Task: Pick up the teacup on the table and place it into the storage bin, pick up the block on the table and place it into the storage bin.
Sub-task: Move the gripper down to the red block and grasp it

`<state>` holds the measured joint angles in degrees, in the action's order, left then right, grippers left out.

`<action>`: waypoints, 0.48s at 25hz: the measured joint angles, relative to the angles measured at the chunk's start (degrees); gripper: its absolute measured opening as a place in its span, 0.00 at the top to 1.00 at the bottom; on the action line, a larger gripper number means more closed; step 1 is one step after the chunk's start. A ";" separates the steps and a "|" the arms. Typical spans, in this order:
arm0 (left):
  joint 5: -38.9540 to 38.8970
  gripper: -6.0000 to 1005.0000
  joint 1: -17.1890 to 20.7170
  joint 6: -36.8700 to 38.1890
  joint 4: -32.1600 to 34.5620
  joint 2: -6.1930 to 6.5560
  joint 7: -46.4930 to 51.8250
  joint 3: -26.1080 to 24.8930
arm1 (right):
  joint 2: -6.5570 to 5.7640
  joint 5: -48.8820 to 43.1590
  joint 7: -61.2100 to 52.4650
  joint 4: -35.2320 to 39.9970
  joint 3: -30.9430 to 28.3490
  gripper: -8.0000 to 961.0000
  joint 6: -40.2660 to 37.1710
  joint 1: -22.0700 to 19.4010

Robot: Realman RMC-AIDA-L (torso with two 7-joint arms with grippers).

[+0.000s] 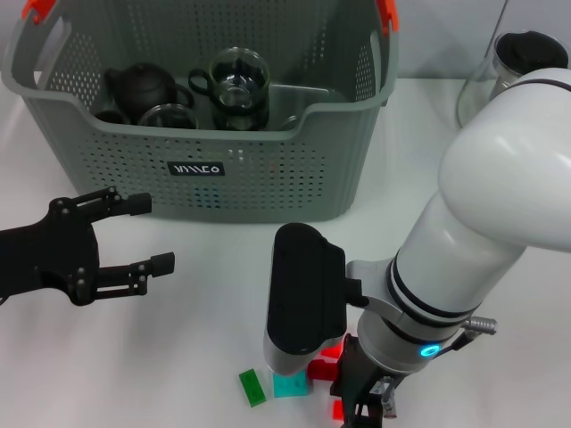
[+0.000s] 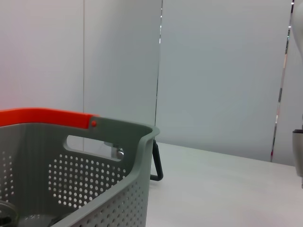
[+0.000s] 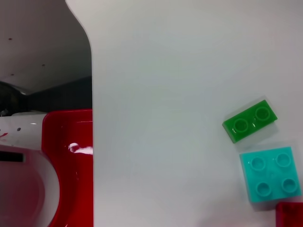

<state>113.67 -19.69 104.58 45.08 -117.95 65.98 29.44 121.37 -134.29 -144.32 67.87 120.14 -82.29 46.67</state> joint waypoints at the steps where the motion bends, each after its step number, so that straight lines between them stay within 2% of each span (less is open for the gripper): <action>1: -0.02 0.16 0.00 0.00 -0.01 0.00 0.00 0.00 | 0.00 0.00 0.00 0.00 0.04 0.31 0.04 0.00; 2: -0.04 0.16 0.00 0.00 -0.04 0.00 0.00 0.00 | 0.00 0.01 0.00 -0.01 0.06 0.32 0.05 0.00; 8: -0.04 0.16 0.00 0.00 -0.09 0.00 0.00 0.00 | 0.00 -0.08 0.00 -0.02 0.17 0.51 0.11 -0.01; 12: -0.04 0.16 -0.03 0.00 -0.09 0.00 0.01 0.00 | 0.00 -0.13 0.00 -0.02 0.19 0.51 0.20 0.00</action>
<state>113.63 -19.71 104.58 45.00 -117.95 65.99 29.44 121.38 -134.42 -144.31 67.85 120.33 -82.09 46.67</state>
